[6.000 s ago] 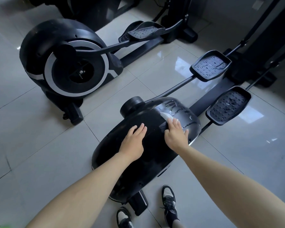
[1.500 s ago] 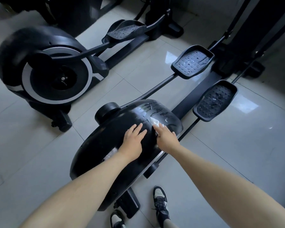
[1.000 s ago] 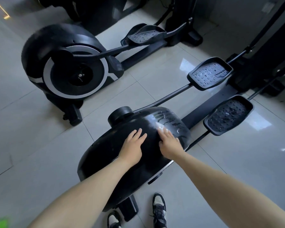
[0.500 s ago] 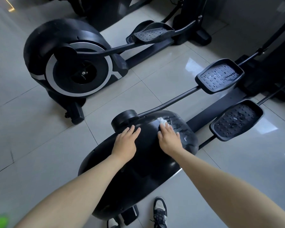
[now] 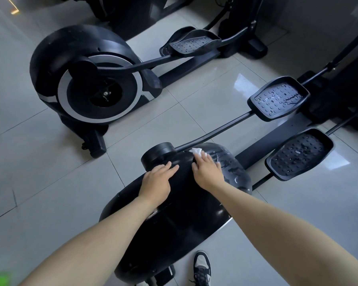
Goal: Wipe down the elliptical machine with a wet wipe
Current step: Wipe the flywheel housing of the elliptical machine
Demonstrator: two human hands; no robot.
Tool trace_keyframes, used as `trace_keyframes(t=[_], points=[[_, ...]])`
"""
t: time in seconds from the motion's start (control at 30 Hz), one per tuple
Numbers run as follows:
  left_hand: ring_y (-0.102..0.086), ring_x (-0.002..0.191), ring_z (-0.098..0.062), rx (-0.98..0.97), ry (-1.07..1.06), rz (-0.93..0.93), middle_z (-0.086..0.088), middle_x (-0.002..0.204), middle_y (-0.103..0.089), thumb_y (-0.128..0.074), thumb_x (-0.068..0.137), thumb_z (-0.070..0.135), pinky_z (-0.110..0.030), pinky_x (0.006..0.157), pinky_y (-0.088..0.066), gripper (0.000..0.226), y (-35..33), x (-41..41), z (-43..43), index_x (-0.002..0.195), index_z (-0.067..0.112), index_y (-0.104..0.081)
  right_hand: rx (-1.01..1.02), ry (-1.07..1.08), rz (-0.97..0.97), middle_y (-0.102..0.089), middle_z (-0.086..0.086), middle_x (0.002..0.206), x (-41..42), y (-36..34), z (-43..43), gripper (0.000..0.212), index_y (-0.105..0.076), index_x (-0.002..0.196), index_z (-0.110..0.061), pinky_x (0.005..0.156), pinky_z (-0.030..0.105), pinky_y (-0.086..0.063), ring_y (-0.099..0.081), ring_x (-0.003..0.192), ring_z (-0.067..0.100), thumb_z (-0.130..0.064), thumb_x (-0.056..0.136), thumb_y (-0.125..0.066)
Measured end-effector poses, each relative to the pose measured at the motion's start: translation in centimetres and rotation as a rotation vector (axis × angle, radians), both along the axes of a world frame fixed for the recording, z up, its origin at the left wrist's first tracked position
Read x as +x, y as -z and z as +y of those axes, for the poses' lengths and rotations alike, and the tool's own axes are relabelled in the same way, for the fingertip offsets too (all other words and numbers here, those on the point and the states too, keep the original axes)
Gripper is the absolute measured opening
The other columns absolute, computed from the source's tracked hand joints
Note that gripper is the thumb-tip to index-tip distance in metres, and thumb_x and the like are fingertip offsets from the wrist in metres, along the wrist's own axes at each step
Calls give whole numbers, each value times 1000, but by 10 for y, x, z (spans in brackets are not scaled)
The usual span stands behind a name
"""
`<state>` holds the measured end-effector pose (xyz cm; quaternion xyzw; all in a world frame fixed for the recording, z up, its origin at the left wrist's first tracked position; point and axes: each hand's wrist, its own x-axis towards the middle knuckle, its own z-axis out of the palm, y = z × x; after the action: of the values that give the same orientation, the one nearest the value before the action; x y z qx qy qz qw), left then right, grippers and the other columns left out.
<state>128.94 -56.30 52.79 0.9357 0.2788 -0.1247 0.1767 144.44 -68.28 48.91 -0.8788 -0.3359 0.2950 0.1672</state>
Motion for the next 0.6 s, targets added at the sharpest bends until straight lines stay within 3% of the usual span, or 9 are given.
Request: trace_keyframes(t=[0.1, 0.2, 0.33, 0.4, 0.53, 0.6], points=[[-33, 146, -15, 8, -3, 10, 10, 163, -34, -41, 93, -3, -37, 106, -36, 74, 1, 1, 2, 155, 38, -38, -16, 89, -24, -26, 4, 165, -9, 0, 9, 52, -29, 156, -23, 122, 54, -16, -19, 152, 23, -30, 104, -28], [-37, 143, -17, 13, -21, 11, 10, 162, -37, -43, 92, -1, -38, 104, -38, 73, 3, 4, 1, 153, 38, -41, 130, -72, -63, -31, 0, 163, -37, -4, 12, 56, -34, 155, -24, 119, 54, -22, -21, 151, 24, -26, 99, -26], [-36, 143, -18, 16, -24, 28, 9, 162, -37, -43, 92, -1, -39, 105, -38, 73, 4, 7, 0, 154, 37, -40, 161, -148, -42, -28, -5, 166, -32, -5, 7, 51, -31, 157, -29, 125, 54, -7, -13, 156, 17, -23, 106, -34], [-34, 144, -19, 26, -22, 49, 7, 164, -34, -42, 93, 0, -39, 106, -38, 73, 3, 9, -2, 156, 36, -36, 92, -75, -47, -26, -4, 166, -15, -4, 3, 50, -28, 157, -32, 124, 53, -4, -13, 155, 16, -30, 107, -31], [-31, 146, -26, 81, 9, 152, 0, 167, -25, -41, 95, 3, -42, 108, -41, 73, -4, 19, -11, 160, 31, -24, -22, 247, 11, -39, 2, 155, 3, 0, -13, 47, -36, 150, -24, 115, 52, -20, -29, 144, 20, -28, 104, -28], [-30, 146, -29, 111, 18, 196, -3, 167, -22, -41, 97, 5, -43, 108, -41, 71, -6, 23, -16, 161, 29, -20, -17, 223, -51, -36, 2, 156, -13, -1, -18, 50, -31, 154, -22, 113, 50, -21, -28, 144, 23, -28, 105, -30]])
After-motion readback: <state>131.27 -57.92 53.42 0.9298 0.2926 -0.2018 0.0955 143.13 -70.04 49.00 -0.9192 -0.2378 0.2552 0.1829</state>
